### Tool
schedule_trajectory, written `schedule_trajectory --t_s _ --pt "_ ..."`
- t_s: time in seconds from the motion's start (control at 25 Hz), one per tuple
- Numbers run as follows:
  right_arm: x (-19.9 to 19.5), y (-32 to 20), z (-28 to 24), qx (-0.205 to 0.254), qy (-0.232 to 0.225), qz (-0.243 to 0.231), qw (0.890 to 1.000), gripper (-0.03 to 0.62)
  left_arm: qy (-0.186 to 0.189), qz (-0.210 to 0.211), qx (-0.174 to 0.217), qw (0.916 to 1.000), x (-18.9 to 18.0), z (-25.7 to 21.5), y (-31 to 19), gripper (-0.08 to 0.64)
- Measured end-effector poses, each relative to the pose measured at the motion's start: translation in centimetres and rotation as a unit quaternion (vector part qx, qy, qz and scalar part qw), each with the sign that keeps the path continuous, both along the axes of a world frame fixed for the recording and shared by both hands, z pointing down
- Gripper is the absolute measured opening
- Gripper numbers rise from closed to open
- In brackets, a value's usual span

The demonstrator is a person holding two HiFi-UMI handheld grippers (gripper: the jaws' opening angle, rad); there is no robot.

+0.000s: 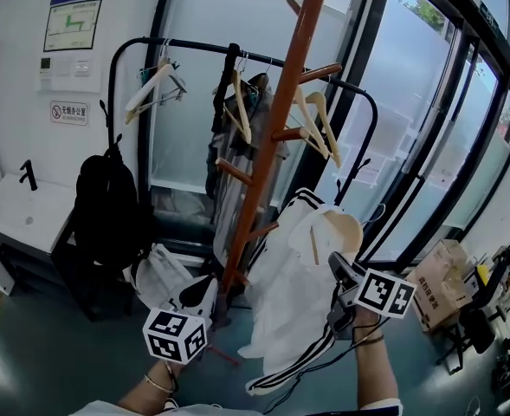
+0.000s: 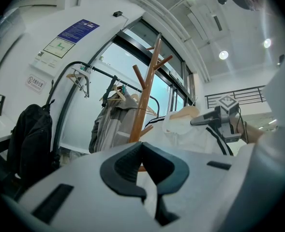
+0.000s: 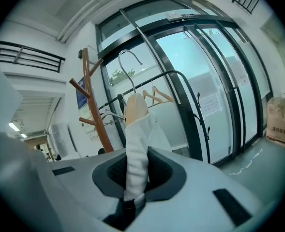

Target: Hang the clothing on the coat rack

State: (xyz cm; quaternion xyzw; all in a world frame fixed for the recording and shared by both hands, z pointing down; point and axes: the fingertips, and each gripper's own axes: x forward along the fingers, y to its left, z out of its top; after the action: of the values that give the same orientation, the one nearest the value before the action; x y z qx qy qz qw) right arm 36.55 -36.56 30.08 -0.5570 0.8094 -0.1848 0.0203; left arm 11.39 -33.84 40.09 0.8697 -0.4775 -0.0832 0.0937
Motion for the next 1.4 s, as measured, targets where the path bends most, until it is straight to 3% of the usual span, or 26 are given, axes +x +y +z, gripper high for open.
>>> schedule_trajectory --t_s 0.72,1.12,1.4 --pt "-0.1 -0.4 -6.8 0.026 0.090 -0.005 0.996 0.055 0.010 0.000 -0.003 1.0000 0.1 0.1 -0.2 0.008" --pt "-0.6 -1.1 -9.9 0.030 0.107 -0.004 0.994 0.055 0.010 -0.006 0.010 0.9999 -0.7 -0.9 0.0 0.008" --pt "-1.4 -1.7 -12.7 0.038 0.160 -0.009 0.986 0.054 0.009 -0.012 0.012 0.9998 -1.7 -1.3 0.0 0.008"
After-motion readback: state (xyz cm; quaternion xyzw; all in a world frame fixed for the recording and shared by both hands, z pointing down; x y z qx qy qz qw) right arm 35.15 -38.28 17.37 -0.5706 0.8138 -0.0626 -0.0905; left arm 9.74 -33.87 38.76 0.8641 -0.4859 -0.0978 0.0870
